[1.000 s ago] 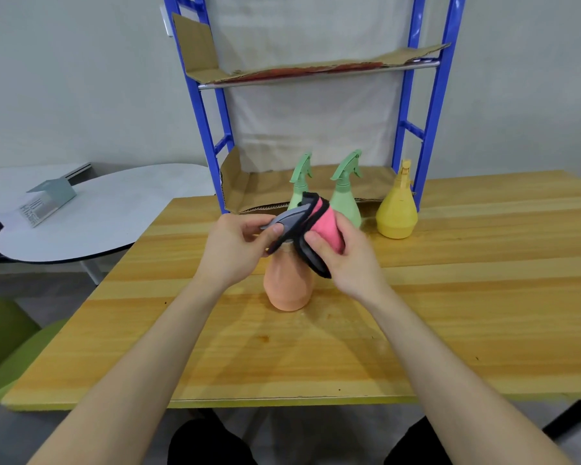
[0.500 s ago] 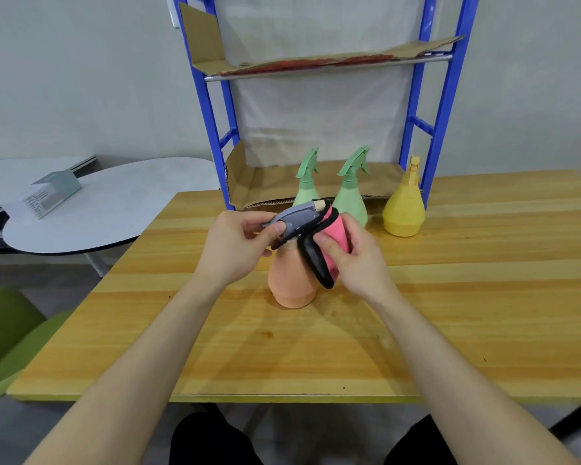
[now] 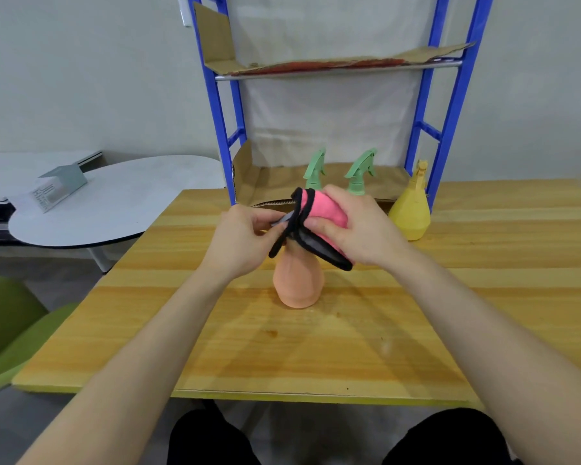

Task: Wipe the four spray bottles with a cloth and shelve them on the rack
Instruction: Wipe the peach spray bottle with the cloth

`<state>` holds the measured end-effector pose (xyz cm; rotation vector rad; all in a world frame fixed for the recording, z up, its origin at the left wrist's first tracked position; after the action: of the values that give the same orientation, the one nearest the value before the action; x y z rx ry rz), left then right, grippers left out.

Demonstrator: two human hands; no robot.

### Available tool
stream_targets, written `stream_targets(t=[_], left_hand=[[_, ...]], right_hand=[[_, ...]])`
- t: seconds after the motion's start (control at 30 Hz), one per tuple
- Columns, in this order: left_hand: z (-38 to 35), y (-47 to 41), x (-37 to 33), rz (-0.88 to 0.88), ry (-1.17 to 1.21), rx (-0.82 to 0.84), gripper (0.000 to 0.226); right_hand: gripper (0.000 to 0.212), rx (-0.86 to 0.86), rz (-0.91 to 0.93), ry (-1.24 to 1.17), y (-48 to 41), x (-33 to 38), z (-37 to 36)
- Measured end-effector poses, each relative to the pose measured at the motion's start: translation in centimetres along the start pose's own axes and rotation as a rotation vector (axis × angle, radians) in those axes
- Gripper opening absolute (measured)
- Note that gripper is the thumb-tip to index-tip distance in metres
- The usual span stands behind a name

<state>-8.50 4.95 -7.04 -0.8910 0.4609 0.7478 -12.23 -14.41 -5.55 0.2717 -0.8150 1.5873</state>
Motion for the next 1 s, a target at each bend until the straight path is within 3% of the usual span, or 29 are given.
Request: stream_targets(t=[0.1,0.23,0.33,0.47,0.57,0.67,0.7,0.73,0.77,0.8,0.87,0.9,1.0], left_hand=[[-0.6,-0.2,0.0,0.028,0.049,0.022,0.019],[-0.4,-0.3,0.1,0.024,0.022,0.039,0.021],[-0.4,-0.1,-0.3,0.031,0.025,-0.006,0.010],[-0.2,0.4,-1.2,0.018,-0.056,-0.050,0.013],[-0.1,1.0,-1.9,0.016,-0.180,-0.039,0.027],[0.1,1.1,-2.2,0.026,-0.296,-0.033,0.042],[0.3,0.9,-2.1,0.034,-0.272,-0.041,0.042],[0.6,0.5,-2.1,0.018,-0.214,-0.071,0.034],[0.9,-0.1,-2.2,-0.018,-0.155,-0.078,0.018],[1.0,-0.8,-2.6,-0.103,-0.145,-0.048,0.021],[0.8,-2.2,-4.0,-0.300,-0.247,0.107,0.062],[0.5,-3.0,-4.7,-0.353,-0.328,0.186,0.072],[-0.7,-5.0,-6.1,-0.426,-0.435,0.416,0.065]], right_hand=[[0.029,-0.008,-0.045,-0.074,0.2,-0.8,0.3],[0.019,-0.062,0.095,0.033,0.0,0.7,0.3],[0.014,-0.029,-0.073,-0.243,-0.1,-0.8,-0.3],[0.029,-0.250,-0.301,-0.449,2.5,-4.7,1.0],[0.024,-0.264,-0.352,-0.259,5.0,-7.2,2.2],[0.022,-0.018,-0.340,0.191,6.0,-8.5,1.6],[0.008,0.077,-0.358,0.310,6.4,-8.8,1.0],[0.014,0.158,-0.372,0.397,6.8,-9.1,0.1],[0.031,0.194,-0.375,0.444,7.2,-9.3,-0.9],[0.037,0.187,-0.378,0.453,7.6,-9.3,-1.5],[0.030,0.090,-0.338,0.458,8.0,-9.1,-2.0],[0.027,0.056,-0.339,0.447,8.1,-9.3,-2.0],[0.018,0.035,-0.373,0.366,7.9,-9.9,-1.6]])
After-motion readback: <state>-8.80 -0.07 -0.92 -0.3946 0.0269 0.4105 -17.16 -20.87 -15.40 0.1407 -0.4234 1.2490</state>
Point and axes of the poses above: each hand's wrist, its own y-axis away from the middle knuckle, its own z-axis out of the back of the hand, x = y × z, the point moved 7 cm from there along -y, towards the middle knuckle, and after that the axes turned 12 degrees about -z, right-handed, at the moved point
